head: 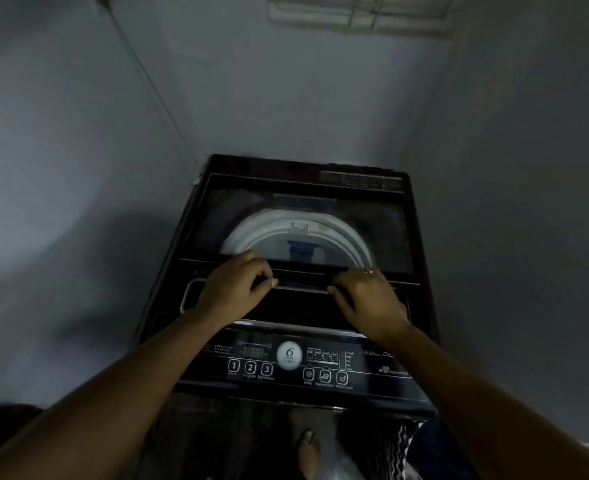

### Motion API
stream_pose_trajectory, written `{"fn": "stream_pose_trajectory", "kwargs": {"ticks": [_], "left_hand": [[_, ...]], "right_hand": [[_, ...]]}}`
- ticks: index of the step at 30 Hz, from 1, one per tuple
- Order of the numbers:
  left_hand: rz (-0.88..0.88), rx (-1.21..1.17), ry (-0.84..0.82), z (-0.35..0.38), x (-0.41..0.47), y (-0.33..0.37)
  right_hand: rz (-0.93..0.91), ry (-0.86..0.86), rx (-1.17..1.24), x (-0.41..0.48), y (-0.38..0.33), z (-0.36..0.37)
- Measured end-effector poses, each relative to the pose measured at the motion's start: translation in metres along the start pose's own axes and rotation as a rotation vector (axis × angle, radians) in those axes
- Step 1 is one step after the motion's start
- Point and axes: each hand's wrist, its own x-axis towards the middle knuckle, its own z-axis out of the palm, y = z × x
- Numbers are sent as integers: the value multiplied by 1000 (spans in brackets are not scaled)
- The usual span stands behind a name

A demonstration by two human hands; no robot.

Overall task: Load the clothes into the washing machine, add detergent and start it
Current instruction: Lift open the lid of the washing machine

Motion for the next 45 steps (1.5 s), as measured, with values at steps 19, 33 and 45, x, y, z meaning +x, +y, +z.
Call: {"fn": "stream_pose_trajectory", "kwargs": {"ticks": [19,33,45], "left_hand": [[34,36,-215,-91,-5,23],[213,221,-152,-168,59,39],[329,297,459,-193,111,63]], "right_hand": [[64,-262,237,4,-19,-92],[-9,-319,348,66,-6,-183],[-168,200,-50,124,-2,-230]]}}
